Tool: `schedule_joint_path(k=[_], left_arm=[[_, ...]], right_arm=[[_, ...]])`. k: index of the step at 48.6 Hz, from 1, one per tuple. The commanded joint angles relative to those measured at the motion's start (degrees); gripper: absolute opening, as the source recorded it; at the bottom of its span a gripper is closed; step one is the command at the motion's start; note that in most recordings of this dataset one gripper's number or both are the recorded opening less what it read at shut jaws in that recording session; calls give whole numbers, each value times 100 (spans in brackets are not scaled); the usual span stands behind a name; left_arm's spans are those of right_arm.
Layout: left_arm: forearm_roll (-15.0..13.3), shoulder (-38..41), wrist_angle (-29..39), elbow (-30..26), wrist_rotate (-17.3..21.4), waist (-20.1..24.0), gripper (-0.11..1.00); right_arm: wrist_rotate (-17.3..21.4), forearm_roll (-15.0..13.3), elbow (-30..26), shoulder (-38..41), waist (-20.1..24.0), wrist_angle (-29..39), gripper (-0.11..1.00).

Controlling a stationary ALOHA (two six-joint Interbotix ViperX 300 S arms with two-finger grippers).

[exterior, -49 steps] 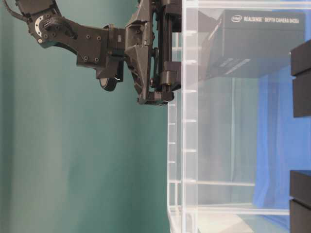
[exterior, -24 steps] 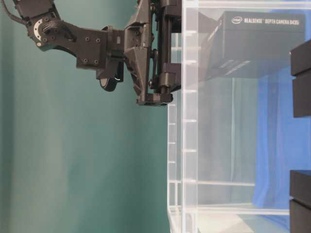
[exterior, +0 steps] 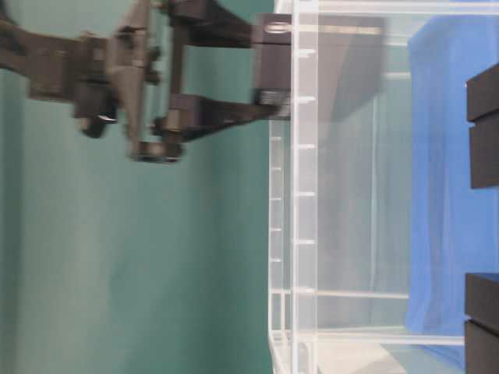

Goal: Take the box out of the case with the right arm.
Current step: 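Lift the right black box up out of the case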

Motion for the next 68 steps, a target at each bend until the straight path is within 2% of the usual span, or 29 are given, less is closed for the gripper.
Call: schedule_joint_path(k=[1,8,20,31,68], left_arm=[[18,26,-18,-62,9,-9,2],[18,26,-18,-62,9,-9,2],[18,26,-18,-62,0,-9,2],[18,26,-18,-62,0,-9,2],[18,18,-18,-62,-18,-9,2]], right_arm=[[-9,-167,-404,-316,62,308,66],[-53,-299,-791,-378,141,721,66],[-264,-325,-1354,-378,255,1081,66],[-272,-589,-1758,-378,396,1512,65],[-299,-615,-1819,-378,413,1608,65]])
